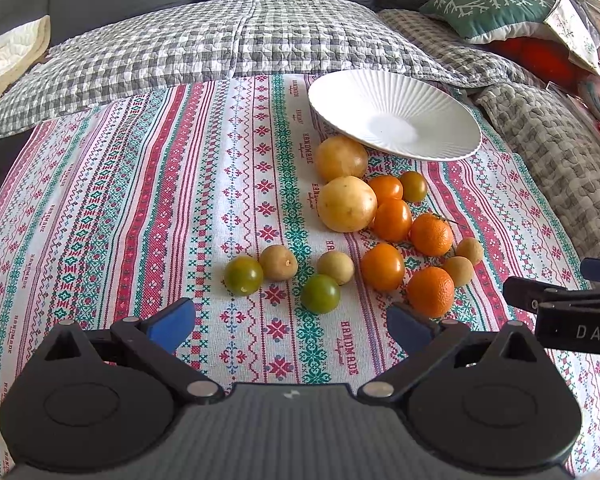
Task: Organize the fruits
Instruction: 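Grasp a tangerine with the left tool while the right tool grasps another tangerine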
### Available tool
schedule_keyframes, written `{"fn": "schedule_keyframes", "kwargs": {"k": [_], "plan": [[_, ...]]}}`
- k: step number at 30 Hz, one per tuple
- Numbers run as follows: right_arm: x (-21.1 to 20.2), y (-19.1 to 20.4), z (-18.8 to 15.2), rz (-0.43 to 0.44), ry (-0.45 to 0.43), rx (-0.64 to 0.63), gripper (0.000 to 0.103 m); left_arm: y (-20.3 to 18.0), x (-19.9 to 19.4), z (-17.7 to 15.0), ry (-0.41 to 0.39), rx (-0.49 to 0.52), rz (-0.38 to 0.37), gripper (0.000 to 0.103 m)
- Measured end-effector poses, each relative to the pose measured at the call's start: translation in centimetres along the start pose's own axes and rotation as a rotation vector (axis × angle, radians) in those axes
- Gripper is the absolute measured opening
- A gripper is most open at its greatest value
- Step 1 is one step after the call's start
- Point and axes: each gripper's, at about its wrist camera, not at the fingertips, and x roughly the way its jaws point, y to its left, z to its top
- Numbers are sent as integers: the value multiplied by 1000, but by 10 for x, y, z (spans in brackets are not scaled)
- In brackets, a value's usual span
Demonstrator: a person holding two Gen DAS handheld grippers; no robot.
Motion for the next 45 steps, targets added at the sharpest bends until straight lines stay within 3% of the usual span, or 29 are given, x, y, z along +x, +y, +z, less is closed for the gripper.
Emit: {"fn": "schedule_keyframes", "kwargs": {"k": [13,19,26,40,43,45], "plan": [[9,-6,13,24,12,7,103,15,3,18,-77,62,27,95],[18,-12,18,67,35,10,103,21,12,27,-57,106,-39,95],[25,-16,26,202,75,45,101,18,11,28,-61,162,-174,93],[41,-7,39,318,101,53,84,-29,16,6,-25,353,-376,59],[48,-6,41,337,115,86,77,-38,21,4,-9,382,-398,51],[53,-5,43,344,128,107,67,-43,25,3,1,387,-406,45]]}}
